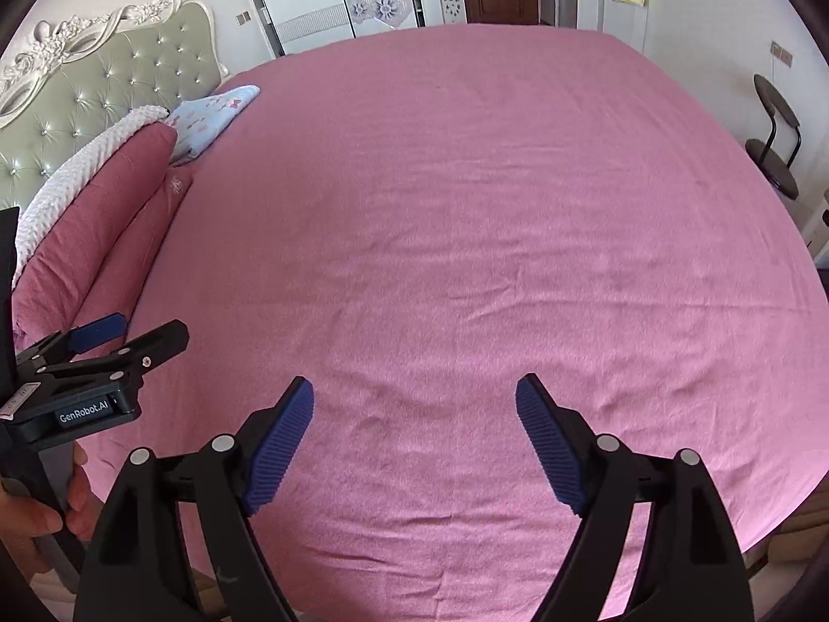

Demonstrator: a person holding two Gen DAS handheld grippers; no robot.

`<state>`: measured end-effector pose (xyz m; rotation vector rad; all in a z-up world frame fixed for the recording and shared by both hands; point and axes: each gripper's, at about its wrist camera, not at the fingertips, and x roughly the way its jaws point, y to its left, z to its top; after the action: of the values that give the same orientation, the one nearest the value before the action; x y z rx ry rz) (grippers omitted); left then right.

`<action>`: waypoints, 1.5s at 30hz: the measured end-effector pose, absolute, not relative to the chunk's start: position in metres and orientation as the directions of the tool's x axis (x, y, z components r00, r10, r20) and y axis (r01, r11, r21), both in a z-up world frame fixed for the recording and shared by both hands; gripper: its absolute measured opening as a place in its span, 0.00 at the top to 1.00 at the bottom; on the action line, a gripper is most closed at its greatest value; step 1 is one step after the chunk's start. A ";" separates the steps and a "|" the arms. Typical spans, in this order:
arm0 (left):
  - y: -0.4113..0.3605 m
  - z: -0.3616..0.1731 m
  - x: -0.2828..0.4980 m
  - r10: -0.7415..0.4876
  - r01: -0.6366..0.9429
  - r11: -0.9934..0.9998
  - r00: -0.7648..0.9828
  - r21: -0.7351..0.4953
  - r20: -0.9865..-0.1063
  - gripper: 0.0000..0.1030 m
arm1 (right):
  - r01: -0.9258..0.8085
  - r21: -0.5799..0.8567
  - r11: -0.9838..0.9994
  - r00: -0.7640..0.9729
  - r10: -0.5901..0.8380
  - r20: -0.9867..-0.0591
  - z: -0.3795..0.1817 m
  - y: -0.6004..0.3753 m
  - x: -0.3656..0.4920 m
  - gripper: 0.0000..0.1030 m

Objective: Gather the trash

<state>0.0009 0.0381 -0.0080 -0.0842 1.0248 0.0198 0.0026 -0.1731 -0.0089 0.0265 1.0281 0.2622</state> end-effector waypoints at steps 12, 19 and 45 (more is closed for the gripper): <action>0.022 0.054 -0.012 -0.030 -0.104 0.988 0.597 -0.115 -0.802 0.04 | -0.304 0.076 0.950 0.560 0.243 -0.792 0.027 -0.183 0.004 0.14; 0.021 0.071 -0.016 -0.016 -0.128 0.983 0.643 -0.129 -0.766 0.04 | -0.321 0.096 0.942 0.549 0.268 -0.792 0.031 -0.186 0.008 0.14; 0.037 0.069 -0.009 0.030 -0.209 0.969 0.622 -0.129 -0.783 0.04 | -0.287 0.117 0.951 0.517 0.256 -0.817 0.023 -0.190 0.013 0.14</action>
<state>-0.0091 0.0374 0.0693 -0.2159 0.8910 0.1384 0.0129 -0.1896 0.0231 -0.0344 0.9744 0.3260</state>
